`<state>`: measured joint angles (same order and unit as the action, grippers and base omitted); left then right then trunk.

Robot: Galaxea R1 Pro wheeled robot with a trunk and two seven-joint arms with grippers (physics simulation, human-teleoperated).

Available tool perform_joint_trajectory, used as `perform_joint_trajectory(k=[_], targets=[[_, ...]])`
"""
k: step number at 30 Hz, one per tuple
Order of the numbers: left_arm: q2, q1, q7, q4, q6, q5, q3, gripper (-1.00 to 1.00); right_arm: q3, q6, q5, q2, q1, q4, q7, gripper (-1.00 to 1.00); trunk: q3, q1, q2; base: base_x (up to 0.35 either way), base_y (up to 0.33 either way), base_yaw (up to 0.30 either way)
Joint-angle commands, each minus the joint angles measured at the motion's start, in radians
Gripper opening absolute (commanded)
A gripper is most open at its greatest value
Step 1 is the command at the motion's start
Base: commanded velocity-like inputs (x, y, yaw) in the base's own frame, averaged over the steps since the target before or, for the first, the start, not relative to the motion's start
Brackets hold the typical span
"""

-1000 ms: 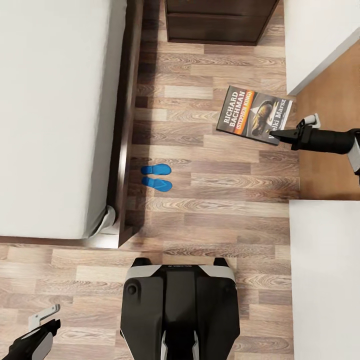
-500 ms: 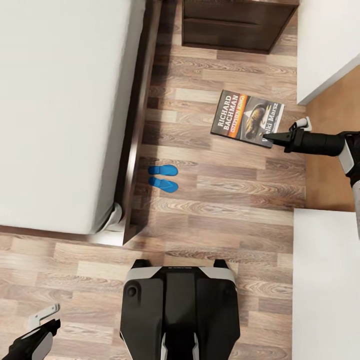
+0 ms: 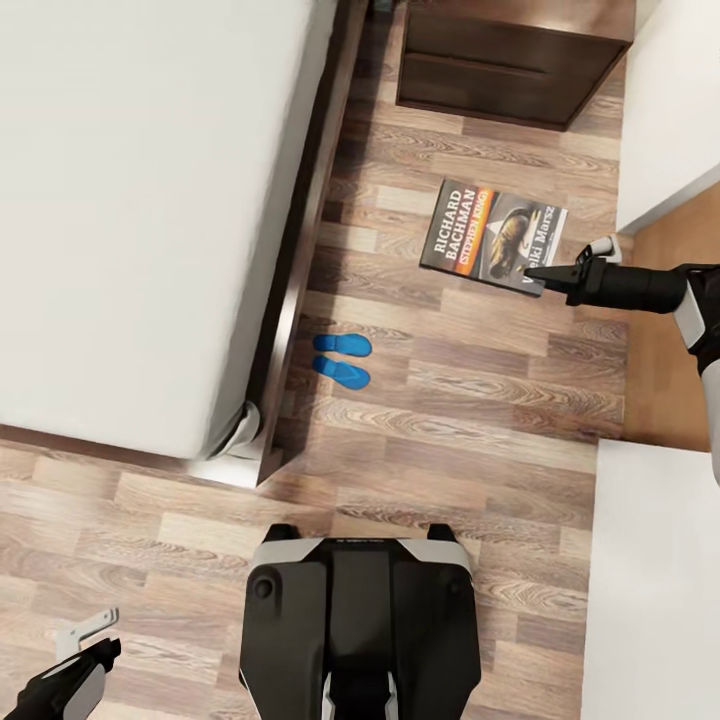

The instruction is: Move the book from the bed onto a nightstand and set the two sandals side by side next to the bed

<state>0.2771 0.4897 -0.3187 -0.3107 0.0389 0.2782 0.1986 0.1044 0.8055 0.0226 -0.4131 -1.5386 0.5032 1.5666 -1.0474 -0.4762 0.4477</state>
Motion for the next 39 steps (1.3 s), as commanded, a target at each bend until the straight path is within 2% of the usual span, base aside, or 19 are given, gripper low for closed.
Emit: perform_joint_trajectory(k=[1,14,39], targets=[[0.000,0.000,-0.003,-0.002,0.004,0.009,-0.002,1.00,0.003,0.010,0.002,0.000,0.000,0.000,0.004,-1.00,0.001,-0.001,0.001,0.000,0.000,0.053],[0.000,0.000,-0.003,-0.002,0.005,0.009,-0.001,1.00,0.009,0.008,0.001,-0.001,0.000,0.001,0.004,-1.00,0.020,-0.001,0.001,0.000,0.000,0.016],[0.000,0.000,-0.003,-0.003,0.005,0.009,-0.002,1.00,0.005,0.009,0.002,0.001,0.013,0.000,0.004,-1.00,0.030,-0.001,0.001,0.000,0.000,0.000]])
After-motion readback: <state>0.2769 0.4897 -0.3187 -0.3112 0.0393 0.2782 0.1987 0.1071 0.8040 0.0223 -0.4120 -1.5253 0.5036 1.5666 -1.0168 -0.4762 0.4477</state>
